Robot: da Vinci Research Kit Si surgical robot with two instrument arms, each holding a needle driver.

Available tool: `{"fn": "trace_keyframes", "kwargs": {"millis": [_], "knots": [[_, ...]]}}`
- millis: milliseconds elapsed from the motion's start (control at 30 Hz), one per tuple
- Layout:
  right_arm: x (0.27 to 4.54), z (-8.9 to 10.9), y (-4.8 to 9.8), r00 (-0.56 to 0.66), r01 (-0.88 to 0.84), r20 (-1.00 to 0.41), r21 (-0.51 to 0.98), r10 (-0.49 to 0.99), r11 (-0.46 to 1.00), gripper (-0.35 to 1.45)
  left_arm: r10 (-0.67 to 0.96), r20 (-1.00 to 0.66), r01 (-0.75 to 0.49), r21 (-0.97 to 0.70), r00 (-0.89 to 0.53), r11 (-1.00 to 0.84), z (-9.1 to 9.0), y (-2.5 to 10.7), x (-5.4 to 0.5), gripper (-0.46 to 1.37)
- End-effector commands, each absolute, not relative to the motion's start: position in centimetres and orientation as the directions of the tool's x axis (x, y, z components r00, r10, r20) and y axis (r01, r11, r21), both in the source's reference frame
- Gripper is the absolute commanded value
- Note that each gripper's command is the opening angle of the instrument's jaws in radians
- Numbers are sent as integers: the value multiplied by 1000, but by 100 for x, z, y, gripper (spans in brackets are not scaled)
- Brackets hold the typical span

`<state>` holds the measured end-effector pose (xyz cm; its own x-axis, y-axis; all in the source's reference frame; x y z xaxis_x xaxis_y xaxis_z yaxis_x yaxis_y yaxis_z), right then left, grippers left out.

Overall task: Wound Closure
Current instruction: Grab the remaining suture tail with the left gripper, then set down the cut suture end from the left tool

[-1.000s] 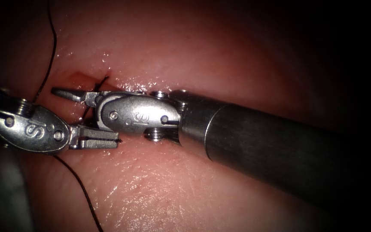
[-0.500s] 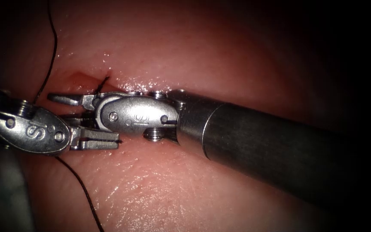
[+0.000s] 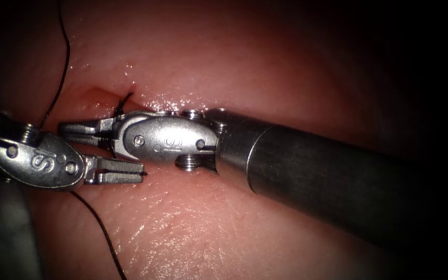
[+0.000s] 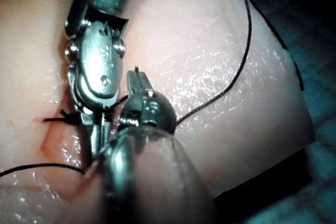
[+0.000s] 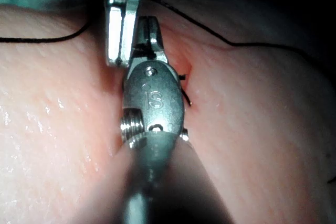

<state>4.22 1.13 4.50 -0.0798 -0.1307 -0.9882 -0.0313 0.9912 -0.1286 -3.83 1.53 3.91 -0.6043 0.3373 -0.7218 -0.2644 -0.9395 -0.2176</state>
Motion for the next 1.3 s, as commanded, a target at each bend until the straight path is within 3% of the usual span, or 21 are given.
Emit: {"fn": "trace_keyframes", "kwargs": {"millis": [33, 67, 133, 167, 267, 333, 733, 1300], "knots": [[421, 449, 114, -77, -30, -991, -109, -111, 994, -35, 337, -722, -261, -220, -604, -940, 391, 153, -383, -35], [419, 449, 115, -76, -26, -992, -102, -104, 994, -4, 337, -722, -261, -220, -604, -940, 391, 153, -383, -35], [413, 448, 116, -78, -23, -992, -101, -102, 995, 23, 337, -722, -261, -220, -604, -940, 391, 153, -383, -35], [407, 447, 118, -72, -27, -992, -98, -100, 995, 69, 337, -722, -261, -220, -604, -940, 390, 153, -383, -35], [398, 446, 119, -44, -44, -994, -95, -97, 995, 98, 337, -722, -261, -220, -604, -940, 390, 152, -383, -35], [389, 445, 120, -28, -55, -995, -92, -94, 994, 106, 337, -723, -259, -222, -603, -940, 389, 151, -383, -35], [322, 429, 133, -25, -82, -997, -74, -76, 994, 109, 312, -754, -228, -218, -578, -949, 376, 140, -399, -35], [229, 422, 155, 42, -182, -997, -68, -61, 981, 105, 246, -822, -145, -200, -514, -969, 348, 93, -501, -35]]}}
